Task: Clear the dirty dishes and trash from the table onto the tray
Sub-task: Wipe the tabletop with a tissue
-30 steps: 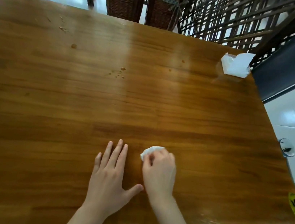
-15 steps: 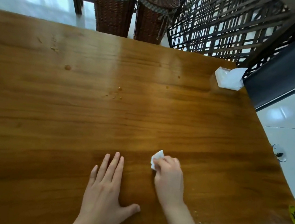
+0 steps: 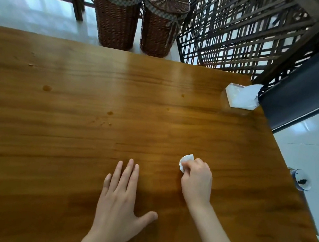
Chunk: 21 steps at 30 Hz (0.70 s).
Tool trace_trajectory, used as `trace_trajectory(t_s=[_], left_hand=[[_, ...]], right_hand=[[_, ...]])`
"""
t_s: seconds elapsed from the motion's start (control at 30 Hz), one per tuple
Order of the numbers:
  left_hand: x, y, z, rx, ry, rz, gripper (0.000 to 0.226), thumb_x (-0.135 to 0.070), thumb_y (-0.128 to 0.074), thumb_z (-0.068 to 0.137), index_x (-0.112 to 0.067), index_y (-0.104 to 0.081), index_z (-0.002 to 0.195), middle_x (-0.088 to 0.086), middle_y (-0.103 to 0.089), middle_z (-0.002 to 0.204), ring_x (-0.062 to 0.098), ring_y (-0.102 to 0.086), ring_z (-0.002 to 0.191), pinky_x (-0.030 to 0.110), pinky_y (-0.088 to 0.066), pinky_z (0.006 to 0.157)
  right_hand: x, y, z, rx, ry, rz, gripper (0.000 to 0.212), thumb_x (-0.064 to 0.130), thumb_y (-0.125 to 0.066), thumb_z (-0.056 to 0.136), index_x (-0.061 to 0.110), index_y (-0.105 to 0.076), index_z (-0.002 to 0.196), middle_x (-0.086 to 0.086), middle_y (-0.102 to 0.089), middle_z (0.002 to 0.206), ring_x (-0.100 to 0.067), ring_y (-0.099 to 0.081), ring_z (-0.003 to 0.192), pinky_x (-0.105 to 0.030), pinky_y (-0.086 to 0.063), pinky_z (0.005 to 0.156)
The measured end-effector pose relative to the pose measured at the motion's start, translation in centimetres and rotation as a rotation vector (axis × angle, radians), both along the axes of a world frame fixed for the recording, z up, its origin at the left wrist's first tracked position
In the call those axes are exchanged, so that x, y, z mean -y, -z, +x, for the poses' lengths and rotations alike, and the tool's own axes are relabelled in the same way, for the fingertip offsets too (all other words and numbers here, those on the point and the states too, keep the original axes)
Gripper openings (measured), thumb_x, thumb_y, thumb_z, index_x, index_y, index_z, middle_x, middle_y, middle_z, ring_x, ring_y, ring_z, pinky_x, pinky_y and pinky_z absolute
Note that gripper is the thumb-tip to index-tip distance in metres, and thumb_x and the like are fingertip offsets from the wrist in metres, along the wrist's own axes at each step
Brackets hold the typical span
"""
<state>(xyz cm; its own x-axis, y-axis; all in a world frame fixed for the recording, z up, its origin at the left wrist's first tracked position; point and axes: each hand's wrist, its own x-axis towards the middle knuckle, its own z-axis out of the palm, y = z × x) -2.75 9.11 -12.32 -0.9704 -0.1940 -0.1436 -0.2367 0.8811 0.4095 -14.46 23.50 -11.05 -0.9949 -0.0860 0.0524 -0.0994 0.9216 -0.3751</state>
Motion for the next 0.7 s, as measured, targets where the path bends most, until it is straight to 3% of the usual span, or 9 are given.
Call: trace_trajectory(t_s=[0.13,0.27,0.53,0.7], left_hand=[[-0.7,0.1,-5.7,-0.088,-0.061,-0.051,0.109,-0.089,-0.021,0.064,-0.026,0.004,0.149,-0.007,0.009,0.156,0.013,0.025,0.136,0.035,0.012,0.109],[-0.2,0.4,-10.6,-0.118,-0.109,-0.097,0.1,-0.081,-0.033,0.073,-0.022,-0.006,0.15,-0.002,-0.003,0.158,0.017,0.01,0.142,0.037,0.003,0.111],[0.3,1.4,-15.7,-0.138,-0.132,-0.137,0.085,-0.066,-0.035,0.084,-0.021,-0.007,0.15,-0.002,-0.005,0.158,0.019,0.003,0.145,0.035,0.003,0.111],[0.9,1.6,-18.4,-0.149,-0.137,-0.167,0.078,-0.062,-0.032,0.088,-0.022,-0.006,0.15,-0.002,-0.005,0.158,0.019,0.002,0.145,0.034,0.004,0.111]], right_hand=[[0.1,0.1,-3.1,-0.013,-0.108,-0.014,0.022,-0.003,-0.056,0.086,0.007,-0.074,0.092,-0.004,-0.067,0.084,-0.016,-0.055,0.083,-0.023,-0.045,0.067],[0.1,0.2,-5.3,-0.045,-0.198,-0.055,0.018,-0.006,-0.065,0.079,0.007,-0.075,0.085,-0.003,-0.067,0.077,-0.013,-0.056,0.075,-0.017,-0.041,0.061],[1.1,0.8,-10.2,-0.048,-0.367,-0.07,0.018,-0.007,-0.067,0.077,0.009,-0.075,0.083,-0.002,-0.065,0.075,-0.015,-0.056,0.073,-0.025,-0.053,0.059],[2.7,0.6,-12.6,-0.063,-0.433,-0.097,0.016,-0.004,-0.067,0.079,0.008,-0.075,0.085,-0.003,-0.067,0.076,-0.014,-0.056,0.072,-0.02,-0.047,0.058]])
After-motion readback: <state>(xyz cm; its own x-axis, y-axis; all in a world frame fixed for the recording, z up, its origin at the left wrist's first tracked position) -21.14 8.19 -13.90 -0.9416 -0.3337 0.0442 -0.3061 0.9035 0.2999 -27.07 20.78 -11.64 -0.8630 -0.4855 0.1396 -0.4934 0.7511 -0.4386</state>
